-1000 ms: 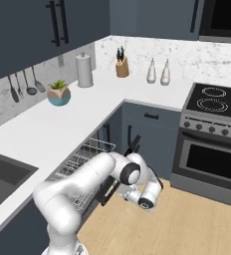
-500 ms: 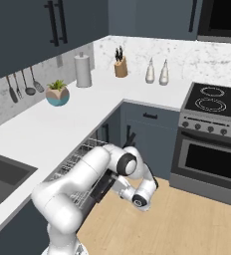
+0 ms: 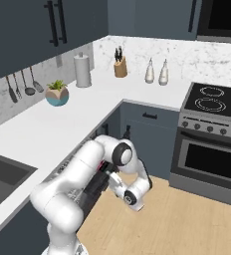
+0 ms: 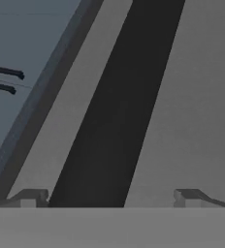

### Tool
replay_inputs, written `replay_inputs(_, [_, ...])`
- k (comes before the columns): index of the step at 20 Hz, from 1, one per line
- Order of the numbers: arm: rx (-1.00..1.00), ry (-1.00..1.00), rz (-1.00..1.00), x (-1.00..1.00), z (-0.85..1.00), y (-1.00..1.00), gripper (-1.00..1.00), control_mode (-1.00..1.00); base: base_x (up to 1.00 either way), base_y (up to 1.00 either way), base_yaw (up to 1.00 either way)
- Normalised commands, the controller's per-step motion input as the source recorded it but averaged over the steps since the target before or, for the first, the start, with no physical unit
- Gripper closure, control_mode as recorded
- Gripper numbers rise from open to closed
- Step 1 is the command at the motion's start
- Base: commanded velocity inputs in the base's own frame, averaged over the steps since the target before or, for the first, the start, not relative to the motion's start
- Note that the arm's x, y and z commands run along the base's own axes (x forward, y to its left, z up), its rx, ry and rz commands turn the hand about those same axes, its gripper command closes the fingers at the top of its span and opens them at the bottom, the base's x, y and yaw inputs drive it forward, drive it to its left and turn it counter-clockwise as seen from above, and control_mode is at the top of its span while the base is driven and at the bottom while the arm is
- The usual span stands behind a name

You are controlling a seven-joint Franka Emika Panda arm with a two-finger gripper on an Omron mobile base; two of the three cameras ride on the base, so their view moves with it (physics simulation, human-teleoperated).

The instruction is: Pick up the cup and bowl from the counter, place them in the dishwasher, and close the dishwasher door.

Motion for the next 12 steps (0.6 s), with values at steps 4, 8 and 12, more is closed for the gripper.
replay_inputs(4, [-0.25,0.08,-0.2,-0.2,0.0,1.0,-1.0,-1.0,0.0,0.0,0.0])
replay_inputs(8, [-0.35,0.01,-0.16,-0.18,0.0,1.0,-1.0,-1.0,0.0,0.0,0.0])
replay_inputs(12, [-0.31,0.13,-0.05,-0.08,-0.05,1.0,-1.0,-1.0,0.0,0.0,0.0])
